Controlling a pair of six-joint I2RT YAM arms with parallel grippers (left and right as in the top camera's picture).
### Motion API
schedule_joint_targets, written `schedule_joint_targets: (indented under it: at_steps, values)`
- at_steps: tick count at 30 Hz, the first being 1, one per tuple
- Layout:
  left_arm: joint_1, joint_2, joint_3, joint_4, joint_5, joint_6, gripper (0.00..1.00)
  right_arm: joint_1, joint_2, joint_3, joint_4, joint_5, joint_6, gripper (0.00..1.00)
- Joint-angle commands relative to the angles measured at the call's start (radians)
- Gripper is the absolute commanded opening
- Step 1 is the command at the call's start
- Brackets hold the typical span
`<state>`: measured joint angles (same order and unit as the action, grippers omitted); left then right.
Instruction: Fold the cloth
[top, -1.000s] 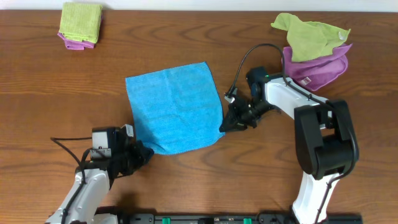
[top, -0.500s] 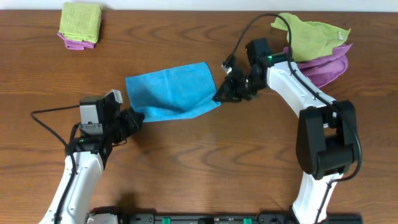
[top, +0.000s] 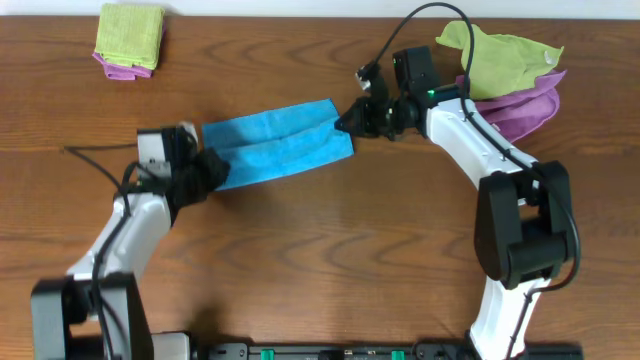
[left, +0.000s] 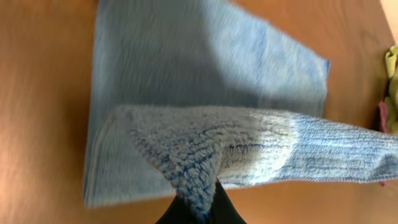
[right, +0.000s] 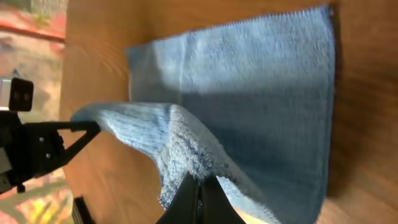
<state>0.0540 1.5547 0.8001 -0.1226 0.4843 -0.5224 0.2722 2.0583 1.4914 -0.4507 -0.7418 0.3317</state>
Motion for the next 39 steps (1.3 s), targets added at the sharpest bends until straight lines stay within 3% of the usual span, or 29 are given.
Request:
schedule_joint_targets:
  at_steps: [1, 8, 20, 25, 32, 39]
  values:
    - [-0.001, 0.079, 0.096, 0.0, -0.016, 0.029, 0.06, 0.022, 0.035, 0.015, 0.053, 0.015, 0.071, 0.02]
    - [0.023, 0.23, 0.229, -0.023, -0.015, 0.053, 0.06, 0.024, 0.112, 0.08, 0.122, 0.034, 0.151, 0.01]
    - [0.046, 0.342, 0.417, -0.06, -0.019, 0.075, 0.06, 0.013, 0.345, 0.464, 0.005, 0.008, 0.161, 0.02]
    - [0.046, 0.354, 0.443, -0.108, -0.022, 0.096, 0.06, 0.012, 0.36, 0.478, -0.043, 0.004, 0.15, 0.02]
    - [0.049, 0.354, 0.444, -0.298, -0.024, 0.174, 0.06, 0.0, 0.36, 0.489, -0.225, -0.036, 0.053, 0.02]
    - [0.05, 0.353, 0.444, -0.338, -0.046, 0.179, 0.06, -0.029, 0.36, 0.489, -0.281, -0.036, 0.051, 0.02]
